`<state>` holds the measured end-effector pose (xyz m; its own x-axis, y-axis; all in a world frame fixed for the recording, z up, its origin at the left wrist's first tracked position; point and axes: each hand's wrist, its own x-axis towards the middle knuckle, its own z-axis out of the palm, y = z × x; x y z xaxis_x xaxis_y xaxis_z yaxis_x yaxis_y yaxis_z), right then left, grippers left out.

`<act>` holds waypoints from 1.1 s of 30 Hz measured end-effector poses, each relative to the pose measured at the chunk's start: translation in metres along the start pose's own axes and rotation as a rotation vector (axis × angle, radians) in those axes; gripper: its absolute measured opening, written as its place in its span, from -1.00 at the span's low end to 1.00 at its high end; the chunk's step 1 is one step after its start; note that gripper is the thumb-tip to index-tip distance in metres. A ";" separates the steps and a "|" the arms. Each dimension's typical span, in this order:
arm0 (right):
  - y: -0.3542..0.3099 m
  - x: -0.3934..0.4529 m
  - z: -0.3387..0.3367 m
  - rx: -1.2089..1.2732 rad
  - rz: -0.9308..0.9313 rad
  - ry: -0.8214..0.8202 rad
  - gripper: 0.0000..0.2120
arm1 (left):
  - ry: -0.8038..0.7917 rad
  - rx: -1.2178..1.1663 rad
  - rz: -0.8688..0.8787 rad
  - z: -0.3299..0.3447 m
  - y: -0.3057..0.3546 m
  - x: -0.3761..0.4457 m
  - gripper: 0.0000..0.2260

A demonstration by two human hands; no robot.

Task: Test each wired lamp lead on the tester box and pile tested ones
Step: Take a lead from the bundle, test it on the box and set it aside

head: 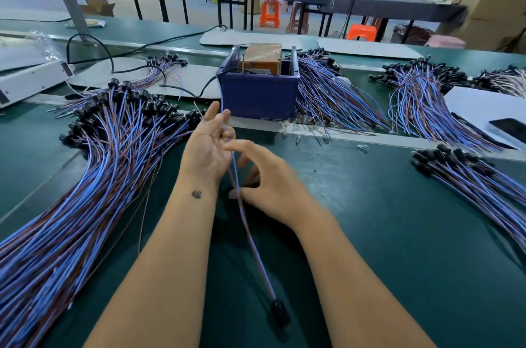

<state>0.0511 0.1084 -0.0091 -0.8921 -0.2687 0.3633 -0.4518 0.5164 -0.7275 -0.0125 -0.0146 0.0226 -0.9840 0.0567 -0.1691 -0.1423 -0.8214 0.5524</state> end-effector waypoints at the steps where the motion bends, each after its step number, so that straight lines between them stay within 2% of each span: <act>1: -0.002 0.000 0.005 0.075 -0.002 -0.002 -0.44 | 0.012 0.019 0.007 -0.002 0.000 0.001 -0.81; 4: -0.009 0.002 0.010 0.463 0.034 0.096 -0.83 | 0.035 0.102 0.016 -0.002 -0.002 0.003 -0.78; 5: -0.009 0.002 0.007 0.601 0.048 0.137 -0.88 | 0.044 0.109 0.016 -0.001 -0.002 0.004 -0.77; 7: -0.008 0.001 -0.002 0.758 0.065 0.207 -0.87 | 0.074 0.105 0.035 -0.001 -0.005 0.007 -0.75; 9: -0.006 -0.002 -0.009 0.800 0.093 0.231 -0.84 | 0.142 0.141 0.069 -0.001 -0.010 0.010 -0.71; 11: -0.007 -0.003 -0.013 0.802 0.220 0.166 -0.79 | 0.232 0.473 0.211 -0.002 -0.017 0.011 -0.72; 13: -0.008 -0.004 -0.018 0.837 0.383 -0.006 -0.66 | 0.242 0.914 0.478 -0.009 -0.022 0.010 -0.78; 14: -0.007 -0.004 -0.023 0.875 0.439 -0.107 -0.60 | 0.217 1.050 0.587 -0.012 -0.022 0.008 -0.79; 16: -0.004 -0.008 -0.033 0.986 0.479 -0.276 -0.59 | 0.222 1.196 0.696 -0.016 -0.021 0.006 -0.81; 18: 0.001 -0.012 -0.041 1.113 0.418 -0.301 -0.66 | 0.282 1.243 0.723 -0.018 -0.018 0.007 -0.82; 20: 0.008 -0.013 -0.047 1.302 0.276 -0.204 -0.69 | 0.329 1.198 0.729 -0.019 -0.016 0.009 -0.83; 22: 0.012 -0.013 -0.049 1.439 0.146 -0.122 -0.60 | 0.326 1.149 0.704 -0.018 -0.016 0.009 -0.83; 24: 0.013 -0.013 -0.047 1.483 0.025 -0.129 -0.46 | 0.279 1.164 0.686 -0.017 -0.020 0.008 -0.82; 26: 0.011 -0.011 -0.042 1.504 -0.062 -0.125 -0.44 | 0.234 1.213 0.670 -0.016 -0.025 0.006 -0.82; 28: 0.009 -0.006 -0.040 1.501 -0.023 0.004 -0.60 | 0.215 1.232 0.666 -0.016 -0.027 0.006 -0.82; 30: 0.011 -0.003 -0.042 1.491 0.098 0.229 -0.75 | 0.219 1.184 0.642 -0.017 -0.027 0.008 -0.82; 33: 0.017 0.000 -0.049 1.423 0.210 0.469 -0.76 | 0.207 1.004 0.522 -0.014 -0.026 0.009 -0.82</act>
<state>0.0434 0.1573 0.0067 -0.9833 0.1257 0.1314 -0.1807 -0.7563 -0.6287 -0.0161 -0.0009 -0.0049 -0.9249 -0.3282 0.1918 0.1640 0.1108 0.9802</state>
